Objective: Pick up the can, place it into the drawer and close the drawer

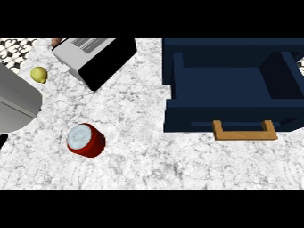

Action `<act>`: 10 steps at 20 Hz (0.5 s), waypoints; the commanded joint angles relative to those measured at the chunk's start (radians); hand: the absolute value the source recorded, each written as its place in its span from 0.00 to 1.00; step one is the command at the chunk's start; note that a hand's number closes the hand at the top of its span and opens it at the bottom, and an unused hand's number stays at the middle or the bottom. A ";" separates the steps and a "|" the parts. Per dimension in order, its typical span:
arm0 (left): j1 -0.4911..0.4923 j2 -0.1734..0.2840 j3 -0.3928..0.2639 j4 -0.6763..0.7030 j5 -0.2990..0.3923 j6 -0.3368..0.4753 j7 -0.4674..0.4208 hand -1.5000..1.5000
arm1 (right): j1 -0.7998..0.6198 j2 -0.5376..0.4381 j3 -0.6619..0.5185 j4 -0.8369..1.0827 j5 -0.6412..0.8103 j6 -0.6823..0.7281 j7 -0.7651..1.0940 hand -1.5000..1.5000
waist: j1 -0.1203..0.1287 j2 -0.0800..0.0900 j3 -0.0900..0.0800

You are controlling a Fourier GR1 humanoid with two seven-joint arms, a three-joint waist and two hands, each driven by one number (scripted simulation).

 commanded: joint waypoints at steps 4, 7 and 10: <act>-0.071 -0.028 0.037 0.071 0.124 0.002 0.036 0.00 | 0.022 0.030 -0.033 0.002 -0.021 0.050 -0.028 0.00 | 0.000 0.001 0.000; -0.158 -0.036 0.016 0.104 0.096 0.059 0.086 0.00 | 0.086 0.029 -0.077 -0.037 -0.061 0.100 -0.015 0.00 | -0.005 0.001 0.000; -0.164 -0.075 -0.048 0.147 0.022 0.072 0.055 0.00 | 0.065 0.035 -0.093 -0.050 -0.061 0.102 0.002 0.00 | -0.004 0.002 0.000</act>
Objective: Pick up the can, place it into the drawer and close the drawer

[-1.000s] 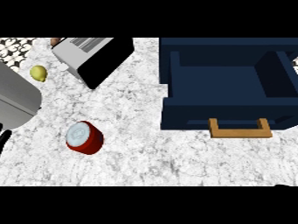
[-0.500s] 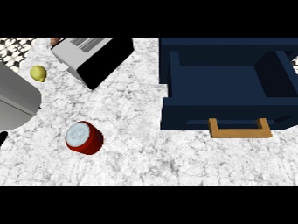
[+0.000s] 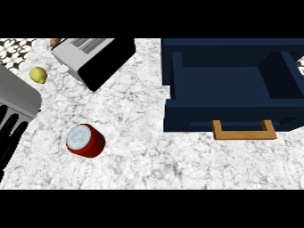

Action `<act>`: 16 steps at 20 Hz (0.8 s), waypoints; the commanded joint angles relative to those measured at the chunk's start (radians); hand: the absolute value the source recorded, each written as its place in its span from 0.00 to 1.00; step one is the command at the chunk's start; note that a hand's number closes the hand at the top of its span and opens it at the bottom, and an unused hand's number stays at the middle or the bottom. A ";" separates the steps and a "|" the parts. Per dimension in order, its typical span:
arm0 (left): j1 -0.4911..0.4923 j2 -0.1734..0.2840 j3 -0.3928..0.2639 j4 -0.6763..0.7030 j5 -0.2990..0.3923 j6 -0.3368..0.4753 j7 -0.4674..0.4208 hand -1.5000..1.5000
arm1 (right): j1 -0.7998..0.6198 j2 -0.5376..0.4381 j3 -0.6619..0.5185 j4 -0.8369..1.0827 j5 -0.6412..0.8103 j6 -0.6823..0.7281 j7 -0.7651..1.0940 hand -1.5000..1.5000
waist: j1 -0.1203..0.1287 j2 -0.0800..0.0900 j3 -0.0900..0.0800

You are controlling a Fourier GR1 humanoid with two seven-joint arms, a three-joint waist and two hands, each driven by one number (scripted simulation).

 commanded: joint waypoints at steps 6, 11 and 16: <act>-0.085 -0.038 -0.035 0.208 -0.069 0.027 -0.089 0.00 | -0.023 0.031 -0.028 -0.044 -0.011 0.021 0.071 0.00 | 0.002 0.001 0.000; -0.128 -0.039 -0.090 0.351 -0.143 0.054 -0.192 0.00 | 0.019 0.034 -0.100 -0.005 -0.059 0.109 0.017 0.00 | -0.003 0.001 0.000; -0.081 -0.039 -0.090 0.463 -0.124 0.026 -0.333 0.00 | 0.007 0.084 -0.085 -0.029 0.013 0.110 0.015 0.00 | 0.002 0.001 -0.001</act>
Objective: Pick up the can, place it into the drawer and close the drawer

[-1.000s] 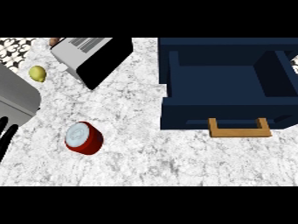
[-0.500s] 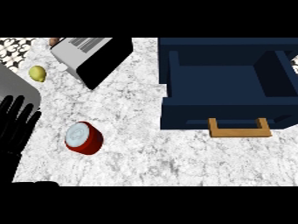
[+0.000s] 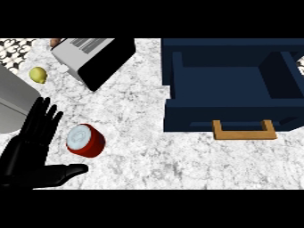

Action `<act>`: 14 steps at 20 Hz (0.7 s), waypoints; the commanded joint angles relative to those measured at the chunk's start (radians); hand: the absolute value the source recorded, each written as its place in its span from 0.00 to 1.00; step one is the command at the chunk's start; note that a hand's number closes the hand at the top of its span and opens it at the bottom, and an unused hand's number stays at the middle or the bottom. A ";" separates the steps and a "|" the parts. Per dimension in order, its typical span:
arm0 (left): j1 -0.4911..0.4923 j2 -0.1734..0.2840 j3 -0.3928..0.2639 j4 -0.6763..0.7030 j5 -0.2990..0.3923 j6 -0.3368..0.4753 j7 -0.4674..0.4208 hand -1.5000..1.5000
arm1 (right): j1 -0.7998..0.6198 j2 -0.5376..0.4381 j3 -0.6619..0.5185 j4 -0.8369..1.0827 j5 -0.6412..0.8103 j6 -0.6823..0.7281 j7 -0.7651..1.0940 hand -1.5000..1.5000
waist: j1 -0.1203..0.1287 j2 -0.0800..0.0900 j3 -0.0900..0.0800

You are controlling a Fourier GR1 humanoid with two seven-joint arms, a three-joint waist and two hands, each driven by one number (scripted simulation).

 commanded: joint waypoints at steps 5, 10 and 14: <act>-0.003 0.001 0.025 0.220 -0.019 -0.007 -0.184 0.00 | -0.011 -0.033 -0.084 -0.011 -0.075 0.044 0.057 0.00 | 0.001 0.000 0.000; 0.007 0.031 0.070 0.292 0.002 0.001 -0.271 0.00 | 0.037 0.026 -0.099 -0.051 -0.088 0.078 0.054 0.00 | 0.000 0.000 0.000; 0.022 0.017 0.071 0.409 -0.014 -0.018 -0.373 0.00 | 0.016 0.039 -0.102 -0.039 -0.057 0.087 0.066 0.00 | 0.002 0.000 0.000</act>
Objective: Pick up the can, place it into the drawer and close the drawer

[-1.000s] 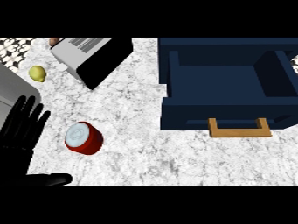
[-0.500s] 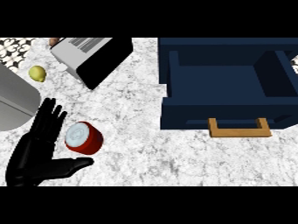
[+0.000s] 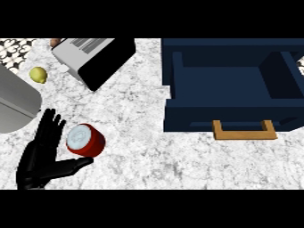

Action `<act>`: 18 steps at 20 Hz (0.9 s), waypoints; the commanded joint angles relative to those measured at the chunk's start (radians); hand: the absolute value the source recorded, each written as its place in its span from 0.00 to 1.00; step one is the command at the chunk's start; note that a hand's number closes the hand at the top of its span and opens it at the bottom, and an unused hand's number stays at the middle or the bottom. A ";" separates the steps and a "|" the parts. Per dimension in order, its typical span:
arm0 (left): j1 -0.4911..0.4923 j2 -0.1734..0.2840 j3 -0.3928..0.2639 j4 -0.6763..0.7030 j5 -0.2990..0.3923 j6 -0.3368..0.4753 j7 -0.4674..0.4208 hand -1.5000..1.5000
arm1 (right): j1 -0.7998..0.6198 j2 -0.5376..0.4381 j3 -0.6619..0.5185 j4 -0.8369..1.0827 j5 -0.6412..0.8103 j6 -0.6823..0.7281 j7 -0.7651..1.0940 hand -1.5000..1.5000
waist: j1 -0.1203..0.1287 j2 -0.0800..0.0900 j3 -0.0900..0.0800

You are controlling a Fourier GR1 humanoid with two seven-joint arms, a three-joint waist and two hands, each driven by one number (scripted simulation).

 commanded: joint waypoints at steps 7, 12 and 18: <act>-0.011 0.035 0.092 0.209 0.035 -0.054 -0.158 0.00 | -0.036 0.043 -0.017 0.040 0.058 0.052 -0.026 0.00 | 0.002 0.000 0.000; -0.053 0.029 0.085 0.373 0.017 -0.088 -0.255 0.00 | 0.040 0.019 -0.093 -0.092 -0.114 0.059 0.090 0.00 | -0.005 0.000 0.000; -0.111 0.016 0.109 0.558 0.030 -0.098 -0.348 0.00 | -0.002 0.078 -0.071 -0.034 0.011 0.086 0.036 0.00 | -0.002 0.000 0.000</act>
